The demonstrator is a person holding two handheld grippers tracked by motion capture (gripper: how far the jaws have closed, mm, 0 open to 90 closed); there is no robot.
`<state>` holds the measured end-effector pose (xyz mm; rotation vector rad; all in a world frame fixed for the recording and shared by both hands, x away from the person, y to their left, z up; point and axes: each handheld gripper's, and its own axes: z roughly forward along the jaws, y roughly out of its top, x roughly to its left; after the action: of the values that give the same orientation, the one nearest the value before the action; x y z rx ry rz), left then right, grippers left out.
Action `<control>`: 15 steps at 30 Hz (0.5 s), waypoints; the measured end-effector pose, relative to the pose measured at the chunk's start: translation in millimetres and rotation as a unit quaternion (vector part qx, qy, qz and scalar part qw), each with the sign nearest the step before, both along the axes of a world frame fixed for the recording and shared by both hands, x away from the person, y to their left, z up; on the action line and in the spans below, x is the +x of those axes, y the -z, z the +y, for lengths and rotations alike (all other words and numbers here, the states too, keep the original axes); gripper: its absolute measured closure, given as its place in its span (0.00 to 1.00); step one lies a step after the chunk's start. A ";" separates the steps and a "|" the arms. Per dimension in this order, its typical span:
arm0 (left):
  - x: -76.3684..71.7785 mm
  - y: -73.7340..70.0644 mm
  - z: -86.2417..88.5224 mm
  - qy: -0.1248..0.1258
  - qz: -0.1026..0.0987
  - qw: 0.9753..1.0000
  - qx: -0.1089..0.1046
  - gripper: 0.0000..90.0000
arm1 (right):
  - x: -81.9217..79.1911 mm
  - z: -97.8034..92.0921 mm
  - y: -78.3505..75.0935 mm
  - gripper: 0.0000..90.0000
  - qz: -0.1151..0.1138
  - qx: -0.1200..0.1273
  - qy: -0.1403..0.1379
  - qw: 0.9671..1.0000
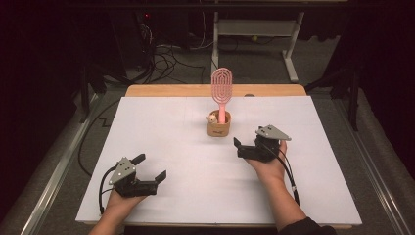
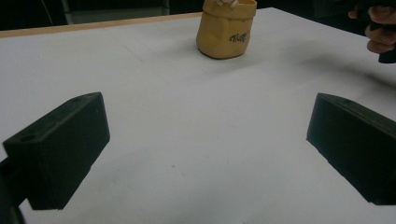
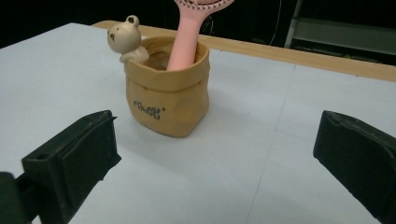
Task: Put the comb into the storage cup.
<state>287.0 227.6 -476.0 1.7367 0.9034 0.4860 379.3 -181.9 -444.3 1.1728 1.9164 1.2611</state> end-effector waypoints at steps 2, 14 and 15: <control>0.3 0.0 0.5 -0.001 0.000 1.000 0.000 0.00 | -6.0 -2.6 1.1 0.00 -0.002 0.001 -0.004 1.000; 0.1 -0.4 -0.1 0.001 -0.001 1.000 -0.003 0.00 | -43.9 -30.4 7.4 0.00 -0.012 0.018 -0.007 1.000; 0.1 -0.4 -0.1 0.001 -0.001 1.000 -0.003 0.00 | -43.9 -30.4 7.4 0.00 -0.012 0.018 -0.007 1.000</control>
<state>287.1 227.5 -475.6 1.7305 0.9012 0.4836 335.4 -212.3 -451.6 1.1598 1.8949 1.3156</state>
